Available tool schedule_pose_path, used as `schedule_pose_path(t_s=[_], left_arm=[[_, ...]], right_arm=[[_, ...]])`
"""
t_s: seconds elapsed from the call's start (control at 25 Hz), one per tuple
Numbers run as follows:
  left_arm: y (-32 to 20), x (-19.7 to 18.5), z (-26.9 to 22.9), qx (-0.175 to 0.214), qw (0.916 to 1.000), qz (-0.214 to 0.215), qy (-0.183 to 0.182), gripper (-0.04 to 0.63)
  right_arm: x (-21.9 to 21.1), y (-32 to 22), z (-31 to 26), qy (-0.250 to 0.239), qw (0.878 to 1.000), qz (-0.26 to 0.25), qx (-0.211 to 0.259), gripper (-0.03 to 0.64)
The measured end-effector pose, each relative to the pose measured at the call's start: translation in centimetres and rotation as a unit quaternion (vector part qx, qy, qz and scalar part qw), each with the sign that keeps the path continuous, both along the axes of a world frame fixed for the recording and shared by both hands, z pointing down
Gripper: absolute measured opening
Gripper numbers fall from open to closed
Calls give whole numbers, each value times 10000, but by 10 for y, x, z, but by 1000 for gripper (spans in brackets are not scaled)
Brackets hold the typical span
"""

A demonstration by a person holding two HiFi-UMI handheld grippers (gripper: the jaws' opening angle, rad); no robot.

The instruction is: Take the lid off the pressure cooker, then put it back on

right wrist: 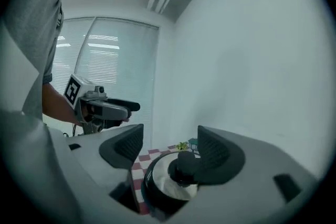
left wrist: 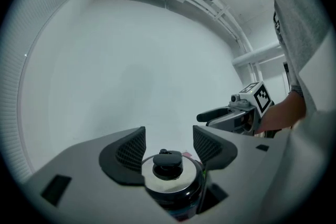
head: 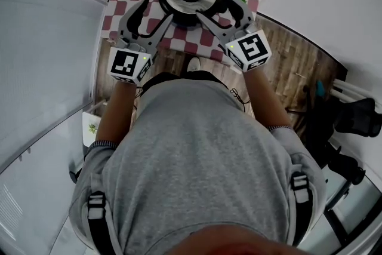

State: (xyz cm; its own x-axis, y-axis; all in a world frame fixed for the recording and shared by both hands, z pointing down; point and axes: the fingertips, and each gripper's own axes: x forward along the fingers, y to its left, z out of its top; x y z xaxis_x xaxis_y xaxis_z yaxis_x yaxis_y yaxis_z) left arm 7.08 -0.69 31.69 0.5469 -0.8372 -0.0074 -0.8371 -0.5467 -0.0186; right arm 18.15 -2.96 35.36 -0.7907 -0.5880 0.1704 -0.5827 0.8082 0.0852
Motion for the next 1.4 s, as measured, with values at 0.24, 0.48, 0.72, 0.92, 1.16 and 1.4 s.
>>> schedule_pose_path(t_s=[0.24,0.48,0.72,0.92,1.16,1.4], left_arm=[[-36,4,5,-1,9998,169,-132,313],[-76,-11,8,-140,9981,583,-144,313],[-111,-20,34,-189,9906,1346,-173,313],[-132,-19,47,-257,9780,2046,-314,313],[-149,-12,54,-335,9611,2720,-332,313],[-162,0,60,-321,9449,3235,-397,313]], right_arm=[[4,-28,5,77,9996,135,-218,347],[-13,-57,21,572,9949,327,-758,353],[-33,-77,61,925,9843,759,-1299,357],[-46,-92,88,1296,9703,1013,-1772,360],[-50,-102,112,1837,9479,1231,-2293,364],[-50,-110,124,2374,9254,1311,-2648,364]])
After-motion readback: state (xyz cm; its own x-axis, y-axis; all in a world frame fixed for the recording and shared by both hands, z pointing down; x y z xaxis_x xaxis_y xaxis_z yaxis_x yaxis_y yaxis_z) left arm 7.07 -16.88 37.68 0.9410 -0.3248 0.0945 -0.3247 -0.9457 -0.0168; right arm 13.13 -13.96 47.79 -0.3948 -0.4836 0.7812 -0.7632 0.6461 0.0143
